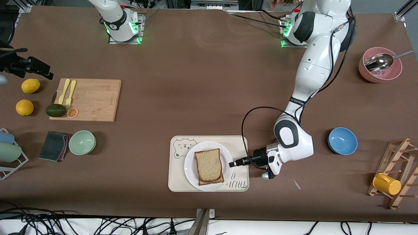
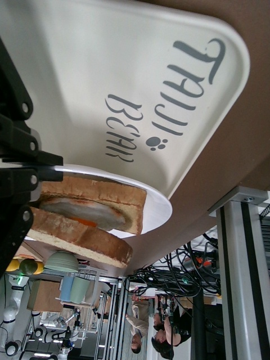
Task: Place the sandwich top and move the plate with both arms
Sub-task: 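Slide the plate with the left gripper onto the bear tray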
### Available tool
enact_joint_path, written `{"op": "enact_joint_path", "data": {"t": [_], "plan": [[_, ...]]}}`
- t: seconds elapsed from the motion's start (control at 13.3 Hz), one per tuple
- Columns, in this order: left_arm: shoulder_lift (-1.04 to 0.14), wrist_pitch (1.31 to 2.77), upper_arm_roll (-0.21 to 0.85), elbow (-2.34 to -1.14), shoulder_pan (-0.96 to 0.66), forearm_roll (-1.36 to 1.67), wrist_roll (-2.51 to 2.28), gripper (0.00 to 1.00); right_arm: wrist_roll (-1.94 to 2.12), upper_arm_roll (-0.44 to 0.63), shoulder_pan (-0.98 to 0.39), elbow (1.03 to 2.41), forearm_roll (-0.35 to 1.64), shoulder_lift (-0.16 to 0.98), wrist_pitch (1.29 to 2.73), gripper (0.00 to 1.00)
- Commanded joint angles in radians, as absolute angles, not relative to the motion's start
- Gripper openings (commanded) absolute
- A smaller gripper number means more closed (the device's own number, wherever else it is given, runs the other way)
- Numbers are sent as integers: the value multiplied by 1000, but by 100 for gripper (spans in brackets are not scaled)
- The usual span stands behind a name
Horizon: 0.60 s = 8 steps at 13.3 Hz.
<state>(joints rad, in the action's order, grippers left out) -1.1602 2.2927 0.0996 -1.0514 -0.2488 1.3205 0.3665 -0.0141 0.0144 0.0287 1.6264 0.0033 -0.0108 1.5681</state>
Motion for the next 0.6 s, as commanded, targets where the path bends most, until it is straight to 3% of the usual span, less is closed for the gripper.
{"op": "enact_joint_path", "data": {"t": [0.0,0.08,0.15,0.45,0.53], "plan": [[-1186,2296,107,-1005,-258,1367,379,0,-20,12,32,1605,20,-6,1549,100],[-1186,2293,110,-1006,-256,1368,380,0,-20,11,32,1605,20,-6,1549,100],[-1186,2293,110,-1006,-256,1368,380,10,-20,12,32,1605,21,-6,1549,100],[-1178,2286,112,-1015,-250,1390,406,19,-20,11,32,1605,21,-6,1549,100],[-1178,2270,113,-1015,-244,1397,413,25,-20,12,32,1605,20,-6,1549,100]]}}
